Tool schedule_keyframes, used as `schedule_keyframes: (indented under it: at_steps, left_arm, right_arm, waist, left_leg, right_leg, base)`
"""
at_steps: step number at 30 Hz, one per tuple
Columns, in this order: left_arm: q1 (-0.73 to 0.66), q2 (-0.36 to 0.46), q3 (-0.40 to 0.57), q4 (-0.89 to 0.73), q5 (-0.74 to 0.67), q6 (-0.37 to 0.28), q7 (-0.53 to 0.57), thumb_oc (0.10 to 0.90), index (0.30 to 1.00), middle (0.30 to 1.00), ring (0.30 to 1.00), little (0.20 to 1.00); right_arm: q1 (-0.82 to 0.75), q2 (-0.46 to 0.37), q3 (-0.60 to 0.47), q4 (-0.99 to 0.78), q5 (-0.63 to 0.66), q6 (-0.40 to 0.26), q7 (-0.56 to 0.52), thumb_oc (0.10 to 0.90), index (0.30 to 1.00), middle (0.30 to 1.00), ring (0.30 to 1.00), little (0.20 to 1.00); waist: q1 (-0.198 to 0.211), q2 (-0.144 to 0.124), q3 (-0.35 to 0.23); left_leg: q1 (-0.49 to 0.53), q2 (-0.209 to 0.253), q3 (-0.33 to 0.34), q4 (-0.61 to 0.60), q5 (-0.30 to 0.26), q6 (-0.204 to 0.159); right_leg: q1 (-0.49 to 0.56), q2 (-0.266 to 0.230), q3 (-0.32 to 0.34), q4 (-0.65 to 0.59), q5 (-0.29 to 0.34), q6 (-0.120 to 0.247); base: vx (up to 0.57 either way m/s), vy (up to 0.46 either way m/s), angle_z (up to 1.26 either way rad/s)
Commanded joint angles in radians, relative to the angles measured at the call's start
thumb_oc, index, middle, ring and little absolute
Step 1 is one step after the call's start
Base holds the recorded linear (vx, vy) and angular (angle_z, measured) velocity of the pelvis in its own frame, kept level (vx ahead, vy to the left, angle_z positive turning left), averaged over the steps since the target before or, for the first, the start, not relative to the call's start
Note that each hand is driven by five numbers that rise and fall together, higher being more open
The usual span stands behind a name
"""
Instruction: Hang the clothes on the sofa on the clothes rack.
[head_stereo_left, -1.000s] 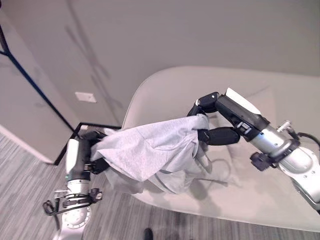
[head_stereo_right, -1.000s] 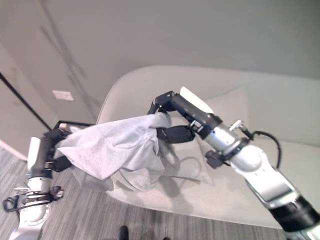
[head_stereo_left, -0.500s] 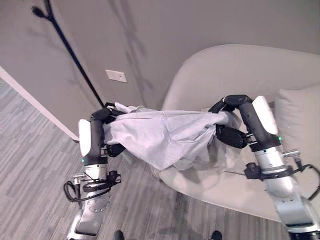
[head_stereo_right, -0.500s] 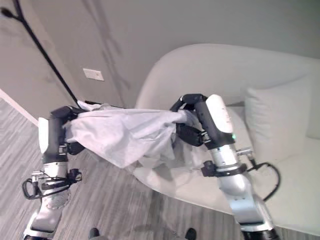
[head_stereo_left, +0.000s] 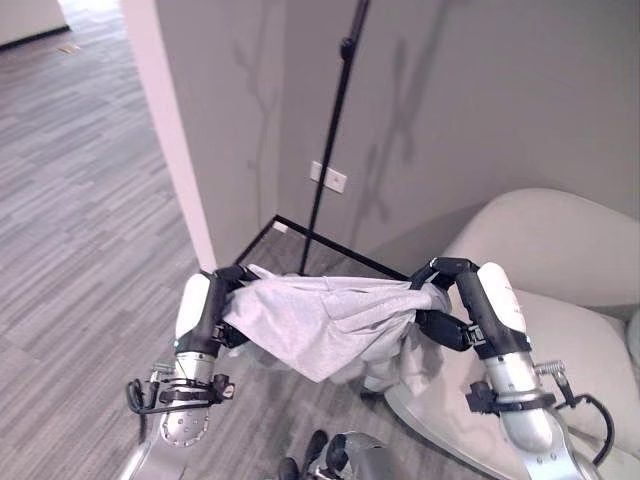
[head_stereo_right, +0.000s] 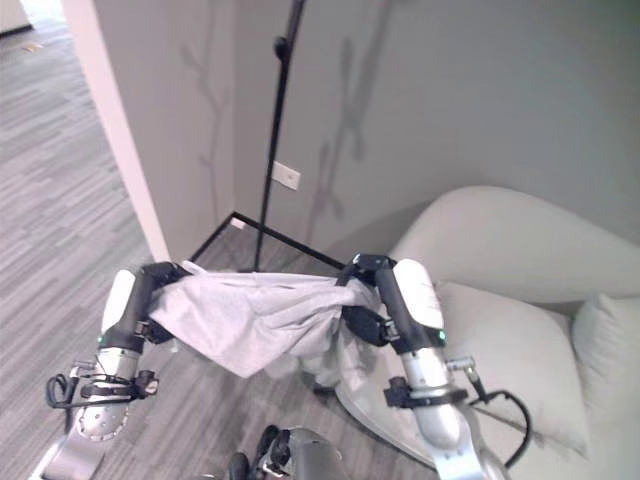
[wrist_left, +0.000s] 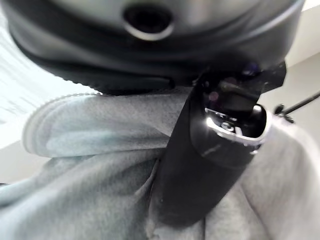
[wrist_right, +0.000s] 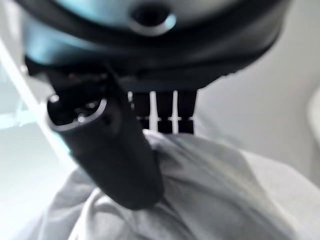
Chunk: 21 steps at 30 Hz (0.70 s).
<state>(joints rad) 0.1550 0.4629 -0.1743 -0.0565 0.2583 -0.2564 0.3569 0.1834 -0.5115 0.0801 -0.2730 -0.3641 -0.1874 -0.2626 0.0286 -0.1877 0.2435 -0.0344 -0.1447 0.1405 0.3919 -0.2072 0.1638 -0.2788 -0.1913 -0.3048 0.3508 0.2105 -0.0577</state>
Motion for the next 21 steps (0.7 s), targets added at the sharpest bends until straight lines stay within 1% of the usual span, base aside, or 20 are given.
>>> schedule_keyframes:
  at_steps: [1, 2, 3, 4, 5, 6, 7, 8, 9, 10, 11, 12, 13, 14, 15, 16, 19, 20, 21]
  left_arm:
    - [-0.037, -0.060, 0.148, -0.099, -0.044, -0.054, 0.052, 0.400, 0.300, 0.300, 0.300, 0.300]
    - [-0.015, -0.063, 0.136, -0.110, -0.059, -0.067, 0.037, 0.400, 0.300, 0.300, 0.300, 0.300]
    - [-0.015, -0.062, 0.136, -0.111, -0.059, -0.067, 0.036, 0.400, 0.300, 0.300, 0.300, 0.300]
    - [-0.008, -0.057, 0.136, -0.114, -0.052, -0.069, 0.033, 0.400, 0.300, 0.300, 0.300, 0.300]
    - [0.006, -0.057, 0.148, -0.106, -0.047, -0.067, 0.036, 0.400, 0.300, 0.300, 0.300, 0.300]
    - [0.005, -0.057, 0.149, -0.106, -0.046, -0.067, 0.036, 0.400, 0.300, 0.300, 0.300, 0.300]
    - [0.003, -0.061, 0.162, -0.107, -0.054, -0.065, 0.055, 0.400, 0.300, 0.300, 0.300, 0.300]
    - [0.002, -0.064, 0.168, -0.108, -0.056, -0.065, 0.060, 0.400, 0.300, 0.300, 0.300, 0.300]
    - [0.007, -0.063, 0.180, -0.119, -0.046, -0.067, 0.074, 0.400, 0.300, 0.300, 0.300, 0.300]
    - [0.007, -0.063, 0.180, -0.119, -0.046, -0.067, 0.075, 0.400, 0.300, 0.300, 0.300, 0.300]
    - [0.009, -0.058, 0.182, -0.122, -0.036, -0.067, 0.082, 0.400, 0.300, 0.300, 0.300, 0.300]
    - [-0.001, -0.038, 0.178, -0.113, -0.010, -0.059, 0.104, 0.400, 0.300, 0.300, 0.300, 0.300]
    - [-0.006, -0.037, 0.173, -0.108, -0.008, -0.059, 0.109, 0.400, 0.300, 0.300, 0.300, 0.300]
    - [-0.002, -0.023, 0.182, -0.100, 0.031, -0.056, 0.111, 0.400, 0.300, 0.300, 0.300, 0.300]
    - [0.000, -0.023, 0.178, -0.098, 0.035, -0.057, 0.113, 0.400, 0.300, 0.300, 0.300, 0.300]
    - [-0.008, -0.011, 0.196, -0.108, 0.056, -0.056, 0.115, 0.400, 0.300, 0.300, 0.300, 0.300]
    - [-0.038, 0.038, 0.245, -0.117, 0.111, -0.040, 0.162, 0.400, 0.300, 0.300, 0.300, 0.300]
    - [-0.042, 0.040, 0.244, -0.115, 0.114, -0.038, 0.165, 0.400, 0.300, 0.300, 0.300, 0.300]
    - [-0.080, 0.073, 0.284, -0.123, 0.147, -0.026, 0.202, 0.400, 0.300, 0.300, 0.300, 0.300]
  right_arm:
    - [-0.123, -0.041, -0.196, 0.021, 0.067, 0.007, -0.095, 0.400, 0.300, 0.300, 0.300, 0.300]
    - [-0.123, -0.043, -0.195, 0.015, 0.080, -0.003, -0.095, 0.400, 0.300, 0.300, 0.300, 0.300]
    - [-0.123, -0.043, -0.196, 0.015, 0.081, -0.003, -0.095, 0.400, 0.300, 0.300, 0.300, 0.300]
    - [-0.130, -0.048, -0.184, 0.012, 0.076, -0.002, -0.092, 0.400, 0.300, 0.300, 0.300, 0.300]
    - [-0.132, -0.056, -0.165, 0.009, 0.058, -0.001, -0.085, 0.400, 0.300, 0.300, 0.300, 0.300]
    - [-0.134, -0.056, -0.165, 0.010, 0.057, -0.001, -0.086, 0.400, 0.300, 0.300, 0.300, 0.300]
    - [-0.134, -0.060, -0.158, 0.007, 0.047, 0.004, -0.083, 0.400, 0.300, 0.300, 0.300, 0.300]
    - [-0.135, -0.060, -0.160, 0.008, 0.047, 0.006, -0.083, 0.400, 0.300, 0.300, 0.300, 0.300]
    - [-0.137, -0.064, -0.171, 0.012, 0.048, 0.009, -0.093, 0.400, 0.300, 0.300, 0.300, 0.300]
    - [-0.137, -0.064, -0.171, 0.013, 0.048, 0.009, -0.093, 0.400, 0.300, 0.300, 0.300, 0.300]
    - [-0.139, -0.060, -0.176, 0.016, 0.049, 0.010, -0.102, 0.400, 0.300, 0.300, 0.300, 0.300]
    - [-0.145, -0.058, -0.182, 0.030, 0.044, 0.017, -0.129, 0.400, 0.300, 0.300, 0.300, 0.300]
    - [-0.145, -0.058, -0.184, 0.032, 0.043, 0.016, -0.131, 0.400, 0.300, 0.300, 0.300, 0.300]
    - [-0.113, -0.053, -0.220, 0.032, 0.031, 0.027, -0.144, 0.400, 0.300, 0.300, 0.300, 0.300]
    - [-0.106, -0.052, -0.222, 0.028, 0.030, 0.028, -0.144, 0.400, 0.300, 0.300, 0.300, 0.300]
    - [-0.074, -0.043, -0.267, 0.019, -0.005, 0.041, -0.165, 0.400, 0.300, 0.300, 0.300, 0.300]
    - [-0.059, -0.030, -0.317, -0.015, -0.073, 0.076, -0.197, 0.400, 0.300, 0.300, 0.300, 0.300]
    - [-0.060, -0.025, -0.317, -0.020, -0.077, 0.080, -0.196, 0.400, 0.300, 0.300, 0.300, 0.300]
    - [-0.070, -0.025, -0.340, -0.034, -0.130, 0.102, -0.225, 0.400, 0.300, 0.300, 0.300, 0.300]
  waist:
    - [-0.020, 0.072, -0.132]
    - [-0.013, 0.084, -0.141]
    - [-0.014, 0.082, -0.140]
    - [-0.007, 0.092, -0.130]
    - [0.007, 0.109, -0.115]
    - [0.004, 0.107, -0.115]
    - [0.005, 0.113, -0.110]
    - [0.003, 0.113, -0.110]
    - [0.005, 0.117, -0.121]
    - [0.005, 0.115, -0.121]
    - [0.010, 0.125, -0.125]
    - [0.025, 0.147, -0.125]
    - [0.024, 0.147, -0.127]
    - [0.009, 0.163, -0.145]
    - [0.010, 0.164, -0.147]
    - [-0.013, 0.177, -0.172]
    - [-0.027, 0.178, -0.193]
    - [-0.022, 0.174, -0.190]
    - [-0.030, 0.178, -0.197]
  left_leg:
    - [0.173, 0.130, 0.020, -0.314, 0.014, -0.180]
    - [0.117, 0.166, 0.052, -0.161, 0.001, -0.225]
    - [0.101, 0.167, 0.052, -0.140, 0.000, -0.225]
    - [0.063, 0.190, 0.059, -0.040, 0.027, -0.258]
    - [0.004, 0.221, 0.051, 0.111, 0.088, -0.297]
    - [-0.010, 0.221, 0.049, 0.122, 0.093, -0.296]
    - [-0.052, 0.250, 0.035, 0.122, 0.128, -0.291]
    - [-0.064, 0.267, 0.031, 0.088, 0.116, -0.279]
    - [-0.037, 0.296, 0.013, -0.114, 0.103, -0.256]
    - [-0.033, 0.292, 0.015, -0.124, 0.109, -0.255]
    - [-0.022, 0.299, -0.014, -0.235, 0.146, -0.258]
    - [-0.043, 0.301, -0.100, -0.352, 0.227, -0.274]
    - [-0.034, 0.302, -0.102, -0.382, 0.247, -0.277]
    - [-0.003, 0.292, -0.118, -0.452, 0.243, -0.291]
    - [0.007, 0.292, -0.117, -0.469, 0.251, -0.292]
    - [0.034, 0.277, -0.107, -0.472, 0.241, -0.287]
    - [0.069, 0.238, -0.082, -0.473, 0.220, -0.255]
    - [0.071, 0.235, -0.076, -0.472, 0.219, -0.252]
    - [0.088, 0.217, -0.065, -0.474, 0.204, -0.226]
  right_leg:
    - [0.245, 0.077, -0.094, -0.278, -0.193, 0.134]
    - [0.326, 0.096, -0.077, -0.367, -0.198, 0.121]
    - [0.325, 0.096, -0.079, -0.378, -0.187, 0.118]
    - [0.352, 0.106, -0.074, -0.402, -0.188, 0.108]
    - [0.402, 0.133, -0.052, -0.432, -0.214, 0.087]
    - [0.396, 0.131, -0.056, -0.433, -0.208, 0.084]
    - [0.407, 0.125, -0.044, -0.438, -0.218, 0.088]
    - [0.408, 0.115, -0.038, -0.438, -0.218, 0.096]
    - [0.396, 0.093, -0.014, -0.437, -0.218, 0.121]
    - [0.395, 0.090, -0.014, -0.437, -0.217, 0.122]
    - [0.392, 0.093, -0.002, -0.437, -0.225, 0.127]
    - [0.403, 0.100, 0.031, -0.437, -0.246, 0.131]
    - [0.400, 0.102, 0.028, -0.437, -0.246, 0.129]
    - [0.410, 0.098, 0.044, -0.437, -0.255, 0.137]
    - [0.413, 0.099, 0.043, -0.437, -0.257, 0.138]
    - [0.425, 0.082, 0.050, -0.434, -0.256, 0.148]
    - [0.423, 0.045, 0.079, -0.399, -0.250, 0.167]
    - [0.418, 0.040, 0.086, -0.391, -0.254, 0.169]
    - [0.405, 0.023, 0.101, -0.340, -0.258, 0.175]
  base:
    - [0.17, -0.051, 0.35]
    - [0.13, -0.056, -0.12]
    - [0.03, -0.061, -0.59]
    - [0.01, -0.031, -0.23]
    - [0.01, -0.028, -0.20]
    - [0.08, 0.036, -0.42]
    - [0.08, 0.089, -0.65]
    - [0.22, 0.247, -0.72]
    - [0.14, 0.196, -0.51]
    - [0.15, 0.230, -0.49]
    - [0.17, 0.211, -0.51]
    - [0.17, 0.201, -0.44]
    - [0.24, 0.238, -0.46]
    - [0.13, 0.100, -0.65]
    - [0.29, 0.259, -0.76]
    - [0.24, 0.230, -0.44]
    - [0.21, 0.243, -0.19]
    - [0.15, 0.248, -0.50]
    - [0.18, 0.284, -0.57]
